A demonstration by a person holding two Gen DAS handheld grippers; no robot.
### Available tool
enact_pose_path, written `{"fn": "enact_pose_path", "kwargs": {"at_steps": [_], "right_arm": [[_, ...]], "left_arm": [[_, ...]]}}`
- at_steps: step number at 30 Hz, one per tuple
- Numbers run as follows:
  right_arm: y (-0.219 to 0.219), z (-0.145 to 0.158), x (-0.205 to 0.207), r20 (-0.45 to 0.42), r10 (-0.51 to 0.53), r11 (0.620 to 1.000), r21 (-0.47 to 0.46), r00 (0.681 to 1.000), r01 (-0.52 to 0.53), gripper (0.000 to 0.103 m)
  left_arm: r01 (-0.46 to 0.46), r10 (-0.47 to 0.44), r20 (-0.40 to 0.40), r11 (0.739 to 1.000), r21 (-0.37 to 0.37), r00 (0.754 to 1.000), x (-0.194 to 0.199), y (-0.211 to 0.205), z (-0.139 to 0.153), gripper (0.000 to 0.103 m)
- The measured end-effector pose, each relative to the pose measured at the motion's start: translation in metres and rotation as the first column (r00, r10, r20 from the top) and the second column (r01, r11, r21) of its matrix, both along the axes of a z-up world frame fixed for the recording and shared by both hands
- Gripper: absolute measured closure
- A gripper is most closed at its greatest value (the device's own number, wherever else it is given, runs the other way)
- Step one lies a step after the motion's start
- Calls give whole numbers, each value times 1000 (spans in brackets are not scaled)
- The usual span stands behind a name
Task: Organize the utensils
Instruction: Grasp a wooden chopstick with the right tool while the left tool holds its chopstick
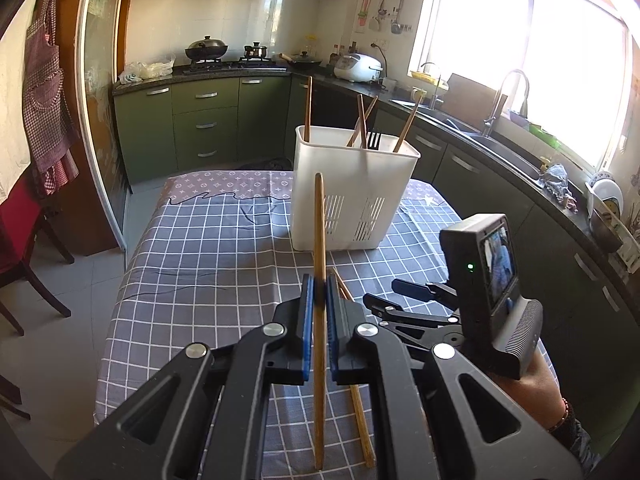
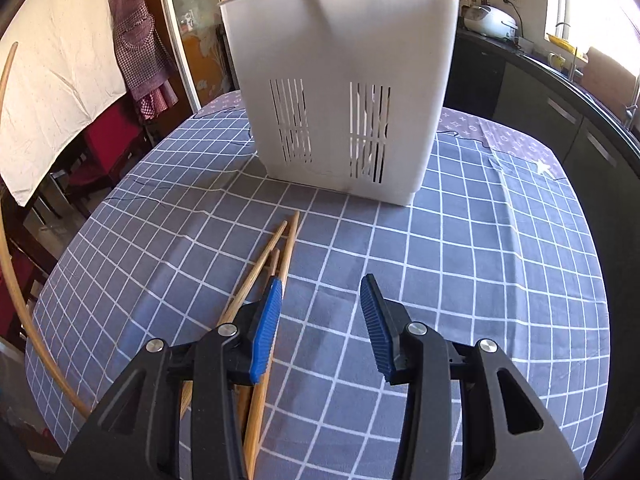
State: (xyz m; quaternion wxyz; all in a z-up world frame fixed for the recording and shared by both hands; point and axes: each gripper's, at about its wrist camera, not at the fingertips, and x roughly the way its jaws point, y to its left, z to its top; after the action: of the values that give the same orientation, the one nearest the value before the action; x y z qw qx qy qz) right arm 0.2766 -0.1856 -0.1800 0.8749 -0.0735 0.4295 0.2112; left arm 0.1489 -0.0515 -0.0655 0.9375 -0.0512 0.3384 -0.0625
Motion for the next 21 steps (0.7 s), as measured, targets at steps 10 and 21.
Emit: {"fn": "enact_pose_path", "kwargs": {"at_steps": [10, 21], "right_arm": [[16, -11, 8, -17, 7, 999, -54, 1000, -8, 62], [12, -4, 7, -18, 2, 997, -79, 1000, -3, 61]], "left_arm": [[17, -17, -12, 1000, -12, 1000, 0, -1, -3, 97], [17, -17, -18, 1000, -20, 1000, 1, 3, -3, 97]]}}
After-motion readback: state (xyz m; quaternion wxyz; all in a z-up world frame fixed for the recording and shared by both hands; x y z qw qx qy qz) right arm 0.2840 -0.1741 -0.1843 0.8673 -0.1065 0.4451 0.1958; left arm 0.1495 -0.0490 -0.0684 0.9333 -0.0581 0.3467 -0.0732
